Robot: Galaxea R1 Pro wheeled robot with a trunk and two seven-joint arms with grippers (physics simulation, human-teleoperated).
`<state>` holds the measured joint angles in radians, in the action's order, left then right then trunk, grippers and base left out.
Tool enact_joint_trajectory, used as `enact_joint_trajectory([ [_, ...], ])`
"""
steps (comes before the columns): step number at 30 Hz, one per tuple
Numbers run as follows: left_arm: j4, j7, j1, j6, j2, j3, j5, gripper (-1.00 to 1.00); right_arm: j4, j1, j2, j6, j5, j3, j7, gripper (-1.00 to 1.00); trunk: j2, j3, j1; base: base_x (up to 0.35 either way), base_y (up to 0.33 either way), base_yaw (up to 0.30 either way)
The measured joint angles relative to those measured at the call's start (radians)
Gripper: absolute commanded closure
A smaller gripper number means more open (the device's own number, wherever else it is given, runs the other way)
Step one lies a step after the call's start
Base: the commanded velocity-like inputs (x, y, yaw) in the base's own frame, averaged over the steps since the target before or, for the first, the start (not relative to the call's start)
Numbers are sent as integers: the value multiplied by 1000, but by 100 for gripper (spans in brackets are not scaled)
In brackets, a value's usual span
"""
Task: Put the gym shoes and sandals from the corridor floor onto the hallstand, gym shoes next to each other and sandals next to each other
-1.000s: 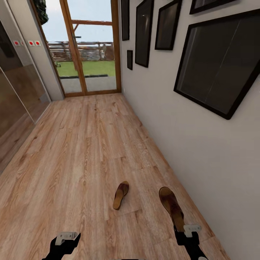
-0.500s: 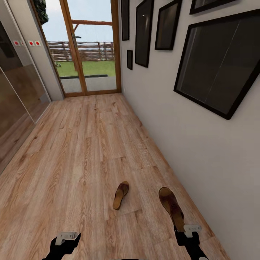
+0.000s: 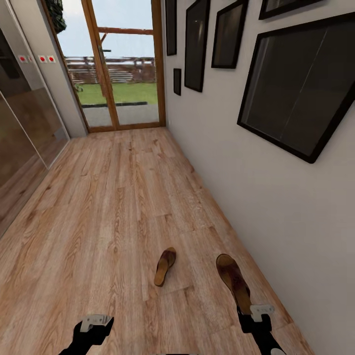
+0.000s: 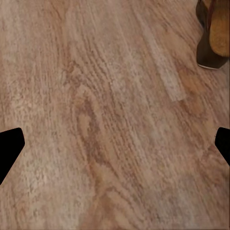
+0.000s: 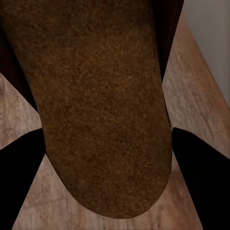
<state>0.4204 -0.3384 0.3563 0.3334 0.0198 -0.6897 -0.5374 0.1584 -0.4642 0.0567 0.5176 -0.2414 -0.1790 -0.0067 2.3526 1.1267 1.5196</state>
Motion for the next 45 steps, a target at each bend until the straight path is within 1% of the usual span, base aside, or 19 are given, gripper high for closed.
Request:
enact_joint_trajectory([
  [2,-7,9,3,-3,-3,6,-6,-100,17,0,-2,-1,-1,6,6,100,0,0,0,0,0,0],
  [4,-14,20,20,-14,-9,15,-13,-100,60,0,-6,-8,-5,23,34,100,0,0,0,0,0,0],
  [5,-18,24,41,-28,-13,19,-16,-100,100,-1,-8,-20,-11,40,67,100,0,0,0,0,0,0],
  [6,-19,25,53,-39,-15,22,-18,-100,126,0,-9,-30,-11,46,88,100,0,0,0,0,0,0],
  [7,-23,27,77,-64,-17,27,-21,-100,179,0,-11,-61,-9,62,144,100,0,0,0,0,0,0],
  [10,-28,28,116,-112,-19,37,-25,-100,276,0,-18,-135,-7,73,229,100,0,0,0,0,0,0],
  [11,-31,28,142,-144,-20,43,-26,-100,342,0,-26,-194,-6,80,284,100,0,0,0,0,0,0],
  [13,-38,28,194,-201,-25,55,-28,-100,476,0,-44,-326,-1,82,383,100,0,0,0,0,0,0],
  [15,-44,28,243,-244,-36,81,-32,-100,613,0,-62,-447,1,84,458,100,0,0,0,0,0,0],
  [16,-45,29,263,-262,-42,97,-34,-100,673,-1,-68,-490,1,86,478,100,0,0,0,0,0,0],
  [17,-46,30,293,-301,-59,137,-35,-100,771,-3,-75,-573,-10,88,500,100,0,0,0,0,0,0],
  [18,-45,33,303,-316,-70,157,-37,-100,841,-5,-77,-624,-3,87,507,100,0,0,0,0,0,0],
  [20,-43,42,312,-333,-82,187,-39,-100,927,-8,-79,-717,-4,96,520,100,0,0,0,0,0,0],
  [22,-43,50,313,-335,-87,205,-39,-100,1006,-9,-79,-793,-3,124,545,100,0,0,0,0,0,0],
  [24,-43,51,313,-336,-88,210,-39,-100,1033,-9,-78,-815,-6,135,558,100,0,0,0,0,0,0],
  [25,-43,53,310,-335,-88,215,-39,-100,1069,-9,-75,-839,-3,148,573,100,0,0,0,13,0,0],
  [29,-40,54,306,-335,-88,217,-40,-100,1095,-9,-73,-852,-9,155,583,100,0,0,0,166,0,0],
  [40,-36,54,300,-333,-86,219,-39,-100,1103,-8,-71,-855,-11,157,585,100,0,0,-1,308,0,0],
  [45,-36,54,299,-332,-86,220,-39,-100,1101,-8,-73,-854,-9,157,585,100,0,0,0,114,0,0],
])
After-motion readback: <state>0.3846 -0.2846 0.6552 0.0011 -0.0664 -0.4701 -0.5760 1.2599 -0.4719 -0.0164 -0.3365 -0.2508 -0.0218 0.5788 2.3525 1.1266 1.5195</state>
